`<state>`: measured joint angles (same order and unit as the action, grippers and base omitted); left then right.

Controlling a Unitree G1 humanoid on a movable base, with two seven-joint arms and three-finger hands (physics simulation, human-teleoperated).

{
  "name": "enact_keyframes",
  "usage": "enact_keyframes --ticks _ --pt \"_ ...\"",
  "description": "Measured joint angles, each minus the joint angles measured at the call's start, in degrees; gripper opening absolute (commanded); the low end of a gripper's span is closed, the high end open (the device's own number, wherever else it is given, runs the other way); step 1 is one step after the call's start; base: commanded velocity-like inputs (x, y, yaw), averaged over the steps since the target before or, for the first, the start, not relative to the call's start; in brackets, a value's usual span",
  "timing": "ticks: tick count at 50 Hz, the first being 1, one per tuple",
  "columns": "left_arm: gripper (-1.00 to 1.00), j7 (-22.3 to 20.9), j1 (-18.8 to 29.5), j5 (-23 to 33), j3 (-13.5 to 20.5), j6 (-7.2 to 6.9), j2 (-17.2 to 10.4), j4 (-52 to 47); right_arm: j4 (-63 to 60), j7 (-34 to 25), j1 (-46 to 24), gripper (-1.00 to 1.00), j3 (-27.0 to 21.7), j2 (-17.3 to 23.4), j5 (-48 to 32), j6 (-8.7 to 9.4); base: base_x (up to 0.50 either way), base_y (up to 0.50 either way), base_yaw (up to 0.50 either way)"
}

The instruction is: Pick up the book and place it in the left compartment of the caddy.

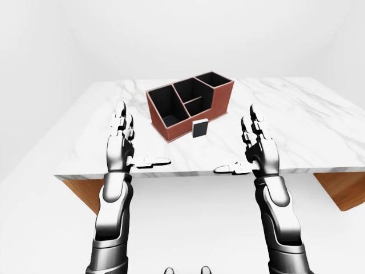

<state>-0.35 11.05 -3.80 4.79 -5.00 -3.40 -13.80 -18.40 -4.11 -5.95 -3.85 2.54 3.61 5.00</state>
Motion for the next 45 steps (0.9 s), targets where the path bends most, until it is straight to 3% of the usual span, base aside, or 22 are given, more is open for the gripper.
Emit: enact_keyframes --ticks 14,35,45 --pt "1.00 0.1 -0.2 -0.1 0.0 0.00 0.0 0.0 -0.2 0.1 -0.2 1.00 0.1 -0.2 0.5 0.00 0.44 0.34 0.00" --pt "1.00 0.2 -0.6 -0.1 -0.2 0.00 0.2 0.0 0.1 0.3 -0.4 1.00 0.2 -0.1 0.7 0.00 0.50 0.08 0.00" --pt "1.00 0.2 -0.8 -0.2 -0.2 0.00 0.3 0.0 0.6 0.2 -0.7 1.00 0.5 -0.1 0.0 0.00 0.02 0.00 0.00"
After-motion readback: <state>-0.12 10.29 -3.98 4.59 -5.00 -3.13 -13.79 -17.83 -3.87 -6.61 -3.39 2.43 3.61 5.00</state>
